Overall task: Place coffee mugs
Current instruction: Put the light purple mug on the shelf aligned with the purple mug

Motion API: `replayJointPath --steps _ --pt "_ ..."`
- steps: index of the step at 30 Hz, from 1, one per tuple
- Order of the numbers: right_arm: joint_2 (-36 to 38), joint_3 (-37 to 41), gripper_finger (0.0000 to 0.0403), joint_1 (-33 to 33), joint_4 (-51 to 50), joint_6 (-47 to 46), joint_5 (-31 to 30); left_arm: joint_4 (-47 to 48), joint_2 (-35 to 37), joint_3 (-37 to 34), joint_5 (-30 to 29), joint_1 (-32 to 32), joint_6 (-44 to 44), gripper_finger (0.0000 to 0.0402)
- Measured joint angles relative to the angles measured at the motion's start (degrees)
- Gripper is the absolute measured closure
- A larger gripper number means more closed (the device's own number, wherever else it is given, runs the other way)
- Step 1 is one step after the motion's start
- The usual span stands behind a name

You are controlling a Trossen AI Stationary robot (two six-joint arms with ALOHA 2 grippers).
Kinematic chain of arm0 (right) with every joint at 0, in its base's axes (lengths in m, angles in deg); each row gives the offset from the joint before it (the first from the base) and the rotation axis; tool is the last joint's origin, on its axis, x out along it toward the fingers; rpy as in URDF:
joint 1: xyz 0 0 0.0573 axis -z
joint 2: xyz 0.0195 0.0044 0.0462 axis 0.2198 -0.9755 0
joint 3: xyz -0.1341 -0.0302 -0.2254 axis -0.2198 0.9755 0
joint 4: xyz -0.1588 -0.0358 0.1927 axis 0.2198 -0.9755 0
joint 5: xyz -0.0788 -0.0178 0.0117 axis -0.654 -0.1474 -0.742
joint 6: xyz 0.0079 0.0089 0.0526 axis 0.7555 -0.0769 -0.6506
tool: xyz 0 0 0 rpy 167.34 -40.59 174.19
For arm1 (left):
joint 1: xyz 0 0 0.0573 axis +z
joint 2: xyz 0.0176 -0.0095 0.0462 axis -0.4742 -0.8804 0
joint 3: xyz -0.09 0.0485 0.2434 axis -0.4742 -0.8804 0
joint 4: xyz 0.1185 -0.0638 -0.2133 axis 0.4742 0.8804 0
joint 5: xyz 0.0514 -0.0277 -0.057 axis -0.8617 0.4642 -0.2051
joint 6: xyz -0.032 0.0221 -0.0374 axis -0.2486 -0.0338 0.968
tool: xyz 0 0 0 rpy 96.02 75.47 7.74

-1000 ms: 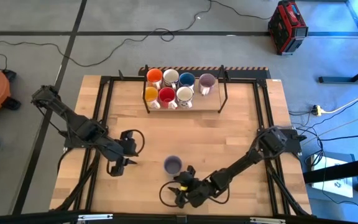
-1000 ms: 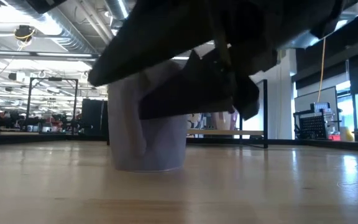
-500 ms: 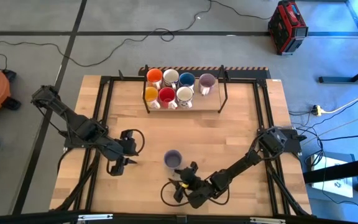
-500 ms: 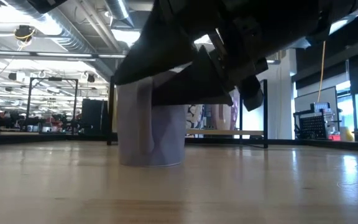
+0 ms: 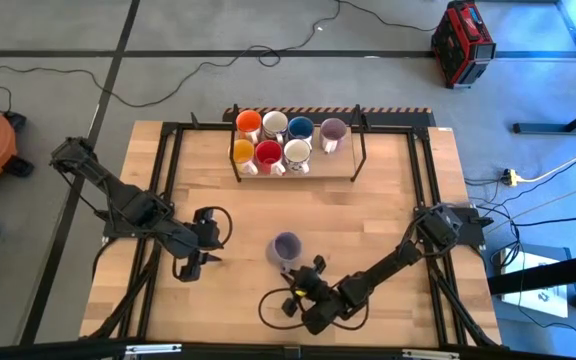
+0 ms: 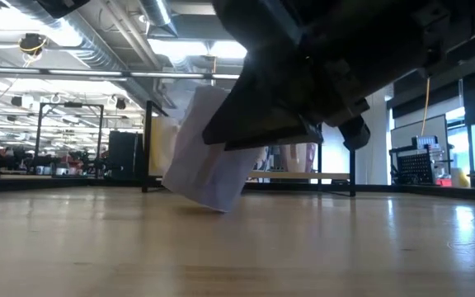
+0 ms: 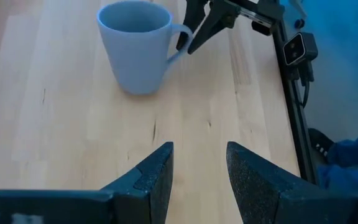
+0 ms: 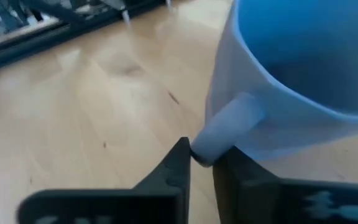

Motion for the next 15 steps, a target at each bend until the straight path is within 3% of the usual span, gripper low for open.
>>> replayJointPath --steps 3,15 --pt "0.0 0.0 0.0388 0.0 -0.1 -0.3 0.0 0.0 0.0 0.0 -0.3 0.0 0.0 0.0258" --pt "0.3 0.0 0.0388 0.0 -0.7 0.8 1.2 0.0 0.0 0.0 -1.1 0.0 -1.3 0.0258"
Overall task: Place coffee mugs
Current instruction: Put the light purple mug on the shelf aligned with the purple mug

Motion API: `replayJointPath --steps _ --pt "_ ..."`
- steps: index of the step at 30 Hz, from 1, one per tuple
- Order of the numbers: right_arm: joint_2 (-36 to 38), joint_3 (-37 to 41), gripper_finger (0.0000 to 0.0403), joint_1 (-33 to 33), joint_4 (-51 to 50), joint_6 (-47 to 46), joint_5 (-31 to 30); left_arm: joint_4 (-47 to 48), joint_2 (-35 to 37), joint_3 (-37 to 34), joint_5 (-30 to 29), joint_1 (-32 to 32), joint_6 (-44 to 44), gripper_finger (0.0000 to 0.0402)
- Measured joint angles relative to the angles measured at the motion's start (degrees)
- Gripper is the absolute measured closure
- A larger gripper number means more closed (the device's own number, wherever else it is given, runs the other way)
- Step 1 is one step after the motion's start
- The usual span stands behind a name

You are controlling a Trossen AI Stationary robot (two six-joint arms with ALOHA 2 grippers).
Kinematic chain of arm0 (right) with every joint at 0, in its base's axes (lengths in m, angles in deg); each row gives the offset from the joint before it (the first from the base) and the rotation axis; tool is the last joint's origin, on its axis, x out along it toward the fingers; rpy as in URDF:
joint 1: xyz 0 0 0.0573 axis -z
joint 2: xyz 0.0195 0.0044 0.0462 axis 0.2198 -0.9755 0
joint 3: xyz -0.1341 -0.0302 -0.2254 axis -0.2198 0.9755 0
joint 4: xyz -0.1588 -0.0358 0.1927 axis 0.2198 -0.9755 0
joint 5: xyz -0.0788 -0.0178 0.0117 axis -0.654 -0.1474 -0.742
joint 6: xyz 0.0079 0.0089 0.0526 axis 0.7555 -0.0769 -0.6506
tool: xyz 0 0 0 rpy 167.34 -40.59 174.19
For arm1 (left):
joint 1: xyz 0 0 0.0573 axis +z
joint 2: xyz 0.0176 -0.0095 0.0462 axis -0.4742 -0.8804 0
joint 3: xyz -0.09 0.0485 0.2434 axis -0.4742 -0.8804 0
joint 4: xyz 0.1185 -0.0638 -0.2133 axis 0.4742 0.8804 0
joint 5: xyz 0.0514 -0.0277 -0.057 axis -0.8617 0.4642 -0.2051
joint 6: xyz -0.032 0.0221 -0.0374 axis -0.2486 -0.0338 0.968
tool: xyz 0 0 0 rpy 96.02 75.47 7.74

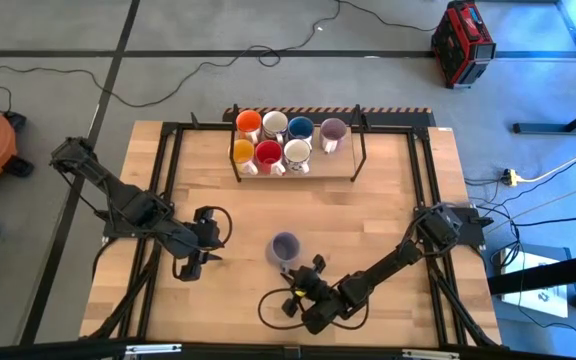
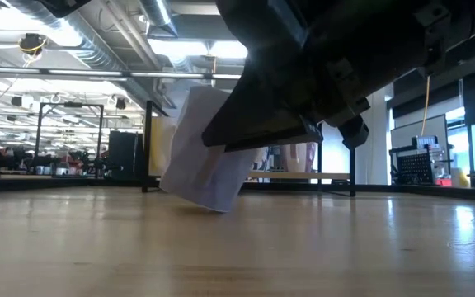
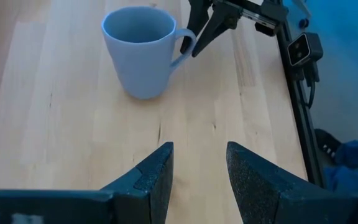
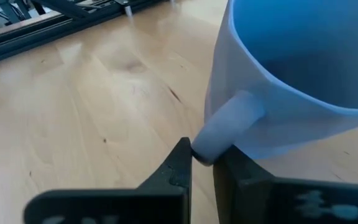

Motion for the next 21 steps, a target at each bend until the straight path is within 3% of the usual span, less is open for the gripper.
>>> replayJointPath --steps 14,21 --pt "3.5 0.1 0.0384 0.0 -9.8 3.5 6.0 0.0 0.0 0.0 0.3 0.0 -1.7 0.0258" --pt "3.8 0.1 0.0339 0.0 -9.4 1.7 8.1 0.0 0.0 0.0 0.3 0.0 -2.3 0.0258"
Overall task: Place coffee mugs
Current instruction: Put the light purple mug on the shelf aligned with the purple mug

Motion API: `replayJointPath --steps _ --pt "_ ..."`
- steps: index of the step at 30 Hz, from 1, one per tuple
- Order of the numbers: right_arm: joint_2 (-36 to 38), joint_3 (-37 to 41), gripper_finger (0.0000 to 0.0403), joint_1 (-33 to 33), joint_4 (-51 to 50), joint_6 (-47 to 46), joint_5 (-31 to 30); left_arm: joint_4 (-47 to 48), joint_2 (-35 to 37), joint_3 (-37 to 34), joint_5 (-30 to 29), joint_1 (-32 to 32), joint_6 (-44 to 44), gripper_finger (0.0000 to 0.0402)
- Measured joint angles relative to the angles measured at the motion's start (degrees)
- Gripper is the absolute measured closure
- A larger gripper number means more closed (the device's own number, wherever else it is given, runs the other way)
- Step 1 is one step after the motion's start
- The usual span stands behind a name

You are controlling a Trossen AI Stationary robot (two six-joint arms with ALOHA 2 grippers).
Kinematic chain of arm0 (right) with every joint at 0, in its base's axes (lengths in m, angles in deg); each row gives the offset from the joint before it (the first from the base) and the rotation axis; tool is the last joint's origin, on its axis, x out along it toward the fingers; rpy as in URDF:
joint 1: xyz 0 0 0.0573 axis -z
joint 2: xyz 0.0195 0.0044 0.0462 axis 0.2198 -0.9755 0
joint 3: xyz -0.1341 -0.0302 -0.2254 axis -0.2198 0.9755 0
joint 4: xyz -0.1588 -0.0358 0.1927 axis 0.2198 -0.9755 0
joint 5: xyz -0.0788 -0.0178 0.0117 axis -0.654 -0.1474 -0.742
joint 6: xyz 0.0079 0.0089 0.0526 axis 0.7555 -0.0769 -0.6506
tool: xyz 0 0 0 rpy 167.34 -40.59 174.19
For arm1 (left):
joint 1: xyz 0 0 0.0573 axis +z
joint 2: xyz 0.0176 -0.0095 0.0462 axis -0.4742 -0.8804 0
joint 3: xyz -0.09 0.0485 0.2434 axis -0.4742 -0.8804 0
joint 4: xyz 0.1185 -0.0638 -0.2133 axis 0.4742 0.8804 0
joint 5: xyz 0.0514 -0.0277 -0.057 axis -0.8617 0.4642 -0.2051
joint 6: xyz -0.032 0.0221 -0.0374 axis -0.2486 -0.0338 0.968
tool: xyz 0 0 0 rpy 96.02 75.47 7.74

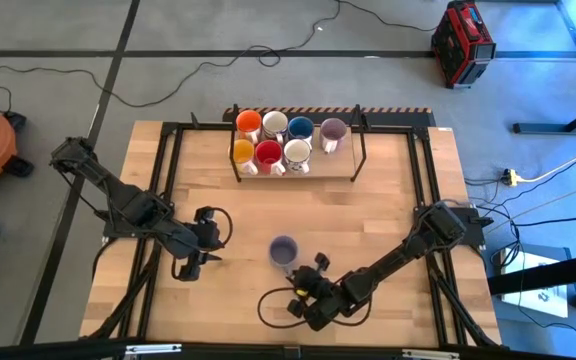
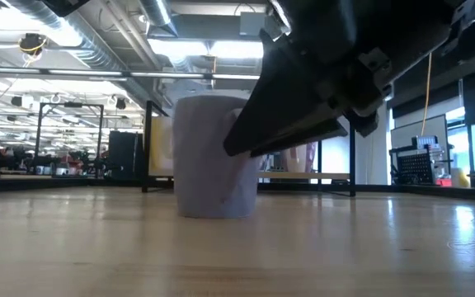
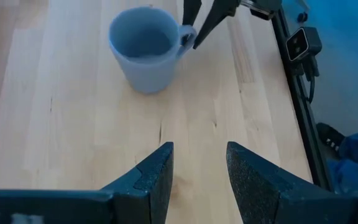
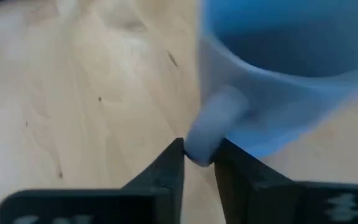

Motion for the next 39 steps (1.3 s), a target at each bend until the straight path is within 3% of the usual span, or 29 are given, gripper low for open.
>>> replayJointPath --steps 10,16,19,25,34,39 --pt "1.1 0.1 0.0212 0.0 -2.9 -4.9 4.4 0.0 0.0 0.0 0.2 0.0 -0.4 0.0258" --pt "1.2 0.0 0.0201 -0.1 -2.6 -14.0 -3.9 0.0 0.0 0.0 0.2 0.0 -0.4 0.0258" --pt "1.1 0.0 0.0206 -0.1 -2.1 -15.8 -9.2 0.0 0.0 0.0 0.2 0.0 -0.4 0.0258" --pt "1.1 0.0 0.0234 0.0 -3.4 -15.7 -9.1 0.0 0.0 0.0 -0.1 0.0 -0.5 0.0258" --pt "1.1 0.0 0.0374 0.0 -3.9 -14.9 -8.1 0.0 0.0 0.0 -0.6 0.0 -2.3 0.0258" --pt "1.1 0.0 0.0374 0.0 -3.8 -14.9 -8.1 0.0 0.0 0.0 -1.3 0.0 -2.4 0.0258"
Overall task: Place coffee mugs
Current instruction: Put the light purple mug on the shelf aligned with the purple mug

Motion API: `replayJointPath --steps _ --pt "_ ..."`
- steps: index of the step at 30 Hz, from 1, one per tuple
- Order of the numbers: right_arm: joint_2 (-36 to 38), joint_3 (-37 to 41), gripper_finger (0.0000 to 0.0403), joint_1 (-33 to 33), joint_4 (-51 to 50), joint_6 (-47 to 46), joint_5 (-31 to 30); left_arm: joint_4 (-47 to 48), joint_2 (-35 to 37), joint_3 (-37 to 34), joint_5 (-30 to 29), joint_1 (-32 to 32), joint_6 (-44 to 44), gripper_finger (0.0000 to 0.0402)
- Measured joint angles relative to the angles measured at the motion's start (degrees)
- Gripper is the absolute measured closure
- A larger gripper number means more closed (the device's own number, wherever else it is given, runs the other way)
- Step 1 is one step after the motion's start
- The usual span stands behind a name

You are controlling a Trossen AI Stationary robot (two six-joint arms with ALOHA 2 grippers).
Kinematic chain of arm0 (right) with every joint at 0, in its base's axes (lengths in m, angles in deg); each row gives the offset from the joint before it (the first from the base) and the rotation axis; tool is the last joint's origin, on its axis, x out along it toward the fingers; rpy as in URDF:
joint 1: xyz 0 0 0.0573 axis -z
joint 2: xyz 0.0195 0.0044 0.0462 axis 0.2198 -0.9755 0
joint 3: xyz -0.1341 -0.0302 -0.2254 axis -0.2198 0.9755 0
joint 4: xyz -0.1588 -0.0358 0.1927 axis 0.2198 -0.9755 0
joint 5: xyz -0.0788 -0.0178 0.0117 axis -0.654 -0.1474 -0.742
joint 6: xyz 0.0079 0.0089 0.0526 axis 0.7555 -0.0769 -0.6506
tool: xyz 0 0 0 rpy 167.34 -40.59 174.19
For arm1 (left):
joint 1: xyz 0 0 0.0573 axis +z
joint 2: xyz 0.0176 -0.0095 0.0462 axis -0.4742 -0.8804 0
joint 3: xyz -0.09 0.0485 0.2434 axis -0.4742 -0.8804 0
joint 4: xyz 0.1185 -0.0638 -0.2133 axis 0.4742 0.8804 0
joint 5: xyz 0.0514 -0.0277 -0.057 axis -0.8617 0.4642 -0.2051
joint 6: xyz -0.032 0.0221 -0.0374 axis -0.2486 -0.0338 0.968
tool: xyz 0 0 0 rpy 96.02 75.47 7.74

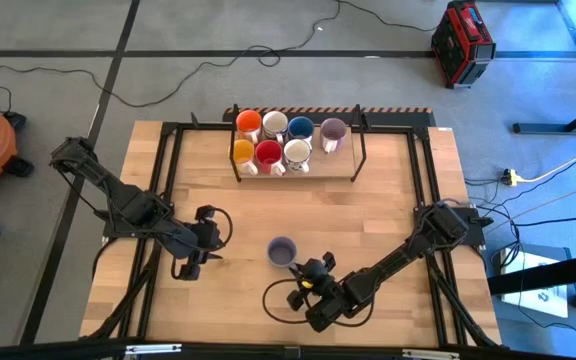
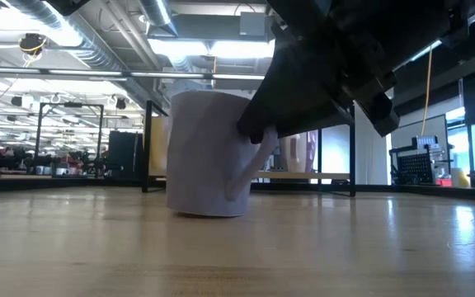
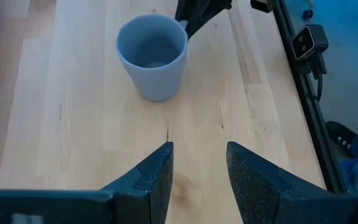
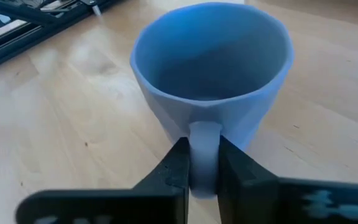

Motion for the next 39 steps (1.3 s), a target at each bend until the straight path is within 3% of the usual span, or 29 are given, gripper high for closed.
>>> replayJointPath --steps 13,24,28,33,39 --pt "1.1 -0.1 0.0377 -0.4 -4.9 -3.8 -0.8 0.0 1.0 0.0 1.3 0.0 -0.1 0.0258" --pt "9.4 0.0 0.0377 -0.2 -30.9 -16.6 -3.1 0.4 8.0 0.1 0.9 0.0 -0.1 0.0258" --pt "11.7 0.0 0.0377 0.9 -40.6 -25.2 -4.9 0.5 9.6 0.1 0.8 0.0 -0.2 0.0258" --pt "12.8 0.0 0.0377 5.2 -50.0 -33.3 -5.9 0.5 10.1 0.0 0.8 0.0 -2.8 0.0258" --pt "14.8 0.0 0.0377 12.7 -53.7 -32.8 -5.8 0.5 10.3 0.0 -0.7 0.8 -5.9 0.0258"
